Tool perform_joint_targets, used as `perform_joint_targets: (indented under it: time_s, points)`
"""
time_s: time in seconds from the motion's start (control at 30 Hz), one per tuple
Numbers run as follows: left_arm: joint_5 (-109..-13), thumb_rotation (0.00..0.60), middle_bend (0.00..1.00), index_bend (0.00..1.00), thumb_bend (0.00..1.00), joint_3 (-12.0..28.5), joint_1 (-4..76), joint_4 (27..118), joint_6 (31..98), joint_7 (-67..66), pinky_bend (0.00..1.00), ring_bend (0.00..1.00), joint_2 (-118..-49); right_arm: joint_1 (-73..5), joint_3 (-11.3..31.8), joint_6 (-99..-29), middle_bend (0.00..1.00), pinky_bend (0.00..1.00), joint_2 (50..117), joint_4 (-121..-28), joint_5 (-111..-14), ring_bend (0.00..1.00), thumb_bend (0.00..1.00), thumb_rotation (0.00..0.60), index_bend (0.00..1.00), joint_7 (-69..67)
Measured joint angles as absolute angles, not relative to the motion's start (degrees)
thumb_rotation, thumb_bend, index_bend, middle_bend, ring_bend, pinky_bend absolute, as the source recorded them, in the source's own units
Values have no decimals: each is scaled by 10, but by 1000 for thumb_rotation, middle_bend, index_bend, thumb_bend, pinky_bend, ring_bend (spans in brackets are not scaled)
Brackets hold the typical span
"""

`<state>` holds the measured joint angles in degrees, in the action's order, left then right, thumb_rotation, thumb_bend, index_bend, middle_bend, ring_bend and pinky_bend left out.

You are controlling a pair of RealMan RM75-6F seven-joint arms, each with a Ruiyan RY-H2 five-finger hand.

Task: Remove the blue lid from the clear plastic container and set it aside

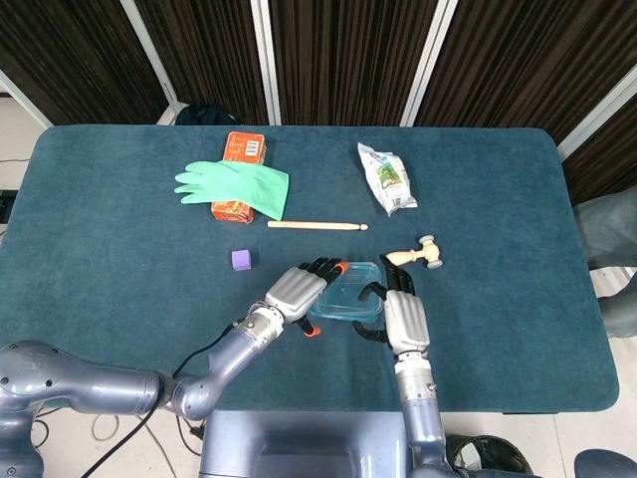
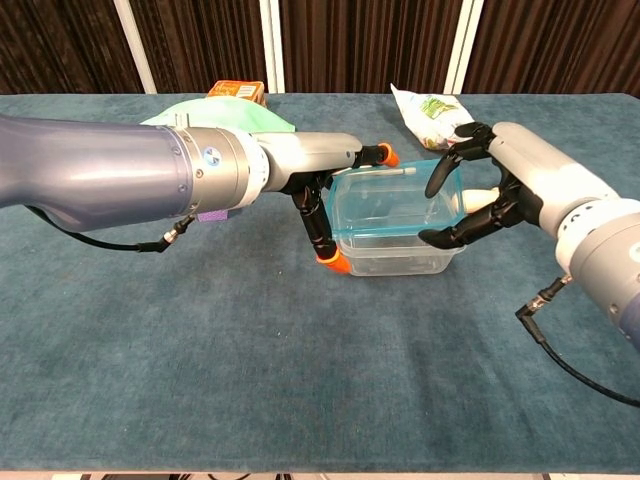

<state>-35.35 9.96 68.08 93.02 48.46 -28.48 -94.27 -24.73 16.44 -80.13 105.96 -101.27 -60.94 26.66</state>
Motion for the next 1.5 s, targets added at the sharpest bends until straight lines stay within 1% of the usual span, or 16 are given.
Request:
perform_joint_targets:
  time_s: [0.17,0.23,0.53,0.73,0.83,1.2,1.5]
  points:
    - [-347,600,0,0,0,100,682,933,486,-284,136,0,-943,-249,166,-801,20,0,1058,-1015,-607,0,729,600,498,267]
    - [-346,600,0,0,0,101,683,933,486,-283,136,0,-943,-249,168,-801,20,0,1058,-1016,-606,0,737,600,498,267]
    - [-343,600,0,0,0,110,682,937,484,-268,146,0,-942,-254,168,-801,40,0,1057,-1017,-606,0,740,600,547,271]
    - [-350,600,0,0,0,108,683,940,485,-268,82,0,-938,-255,169,-803,53,0,1057,-1018,-604,0,741,600,578,274]
    - [-358,600,0,0,0,106,683,939,489,-272,79,0,-937,-255,169,-805,57,0,1057,-1018,-604,0,740,600,590,276]
    - [-381,600,0,0,0,118,676,950,489,-246,80,0,-927,-255,170,-808,57,0,1055,-1020,-600,0,741,600,591,274]
    - [-375,600,0,0,0,114,679,962,456,-236,80,0,-898,-257,178,-810,57,0,1054,-1020,-594,0,740,600,591,273]
